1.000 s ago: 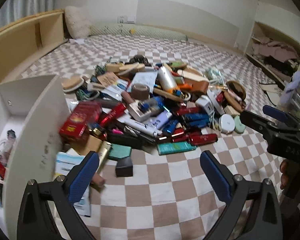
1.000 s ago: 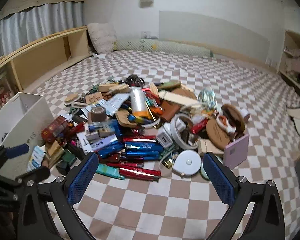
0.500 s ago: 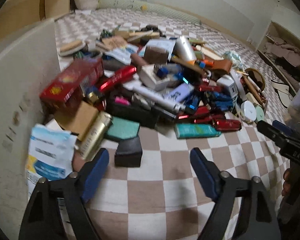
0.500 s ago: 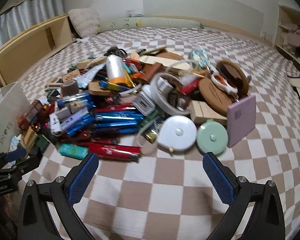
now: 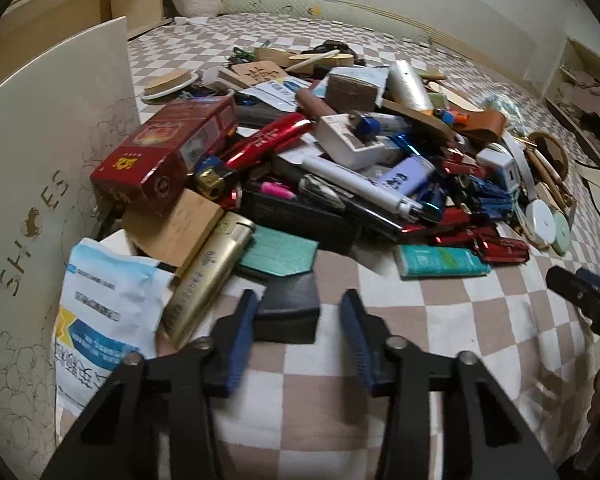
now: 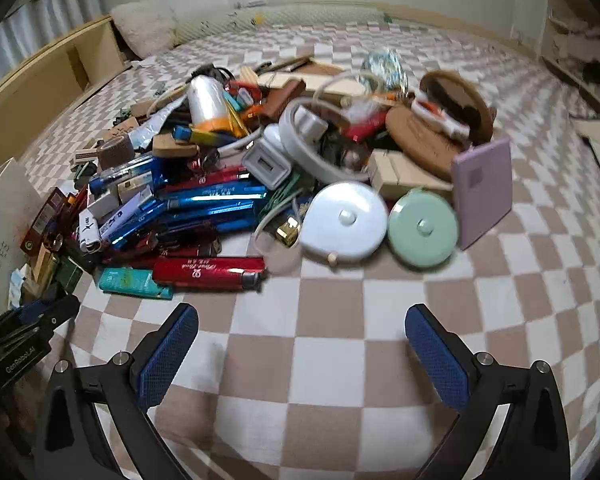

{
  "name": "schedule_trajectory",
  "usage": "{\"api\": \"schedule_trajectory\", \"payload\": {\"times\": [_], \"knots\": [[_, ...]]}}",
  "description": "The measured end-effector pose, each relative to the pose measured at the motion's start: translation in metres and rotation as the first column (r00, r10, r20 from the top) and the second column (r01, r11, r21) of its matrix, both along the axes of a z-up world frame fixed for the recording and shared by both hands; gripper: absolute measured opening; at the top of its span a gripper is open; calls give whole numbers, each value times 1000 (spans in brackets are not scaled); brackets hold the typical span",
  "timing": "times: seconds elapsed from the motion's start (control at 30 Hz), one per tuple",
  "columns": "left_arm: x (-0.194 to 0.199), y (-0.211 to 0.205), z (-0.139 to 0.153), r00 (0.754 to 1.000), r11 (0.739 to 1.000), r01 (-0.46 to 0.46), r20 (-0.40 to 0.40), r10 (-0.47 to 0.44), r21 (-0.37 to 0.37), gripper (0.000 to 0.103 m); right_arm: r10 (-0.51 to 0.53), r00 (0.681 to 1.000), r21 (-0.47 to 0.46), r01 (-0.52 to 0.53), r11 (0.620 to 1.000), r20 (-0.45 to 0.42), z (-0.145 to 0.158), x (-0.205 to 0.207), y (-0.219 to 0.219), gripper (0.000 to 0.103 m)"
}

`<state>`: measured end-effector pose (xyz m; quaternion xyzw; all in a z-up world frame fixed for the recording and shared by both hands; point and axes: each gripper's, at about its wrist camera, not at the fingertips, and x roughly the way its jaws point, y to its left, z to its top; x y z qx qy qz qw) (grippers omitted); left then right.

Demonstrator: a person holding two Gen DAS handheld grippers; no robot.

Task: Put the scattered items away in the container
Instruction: 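Grasp the small black square block with the left gripper while the right gripper reaches toward the red case, then close the right gripper on the red lighter case while the left gripper holds the black block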

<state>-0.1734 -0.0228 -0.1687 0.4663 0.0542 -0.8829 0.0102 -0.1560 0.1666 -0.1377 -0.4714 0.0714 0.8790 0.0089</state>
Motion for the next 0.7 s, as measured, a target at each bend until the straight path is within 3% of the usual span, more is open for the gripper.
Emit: {"api": "schedule_trajectory", "payload": {"times": [0.1,0.2,0.33,0.37,0.43,0.7], "knots": [[1,-4,1,1000,1000,-10,-1,10,7,30,24,1000,-39,-23,999,3,-3,-4,-10,103],[3,-3,1,1000,1000,12,2,-12,17,30,61,998,-35,-62,997,-7,-4,-10,-24,103],[7,8,3,998,998,62,-3,-62,14,30,75,997,-97,-74,993,4,-11,-22,-34,103],[9,13,3,997,997,79,-7,-79,-1,30,77,997,-101,-76,992,6,-12,-24,-36,99],[11,19,2,995,995,98,-10,-98,-13,30,76,997,-66,-76,995,3,-14,-28,-41,89],[15,30,0,992,992,124,-16,-125,-26,30,93,996,-70,-93,993,-10,-18,-38,-46,88]]}}
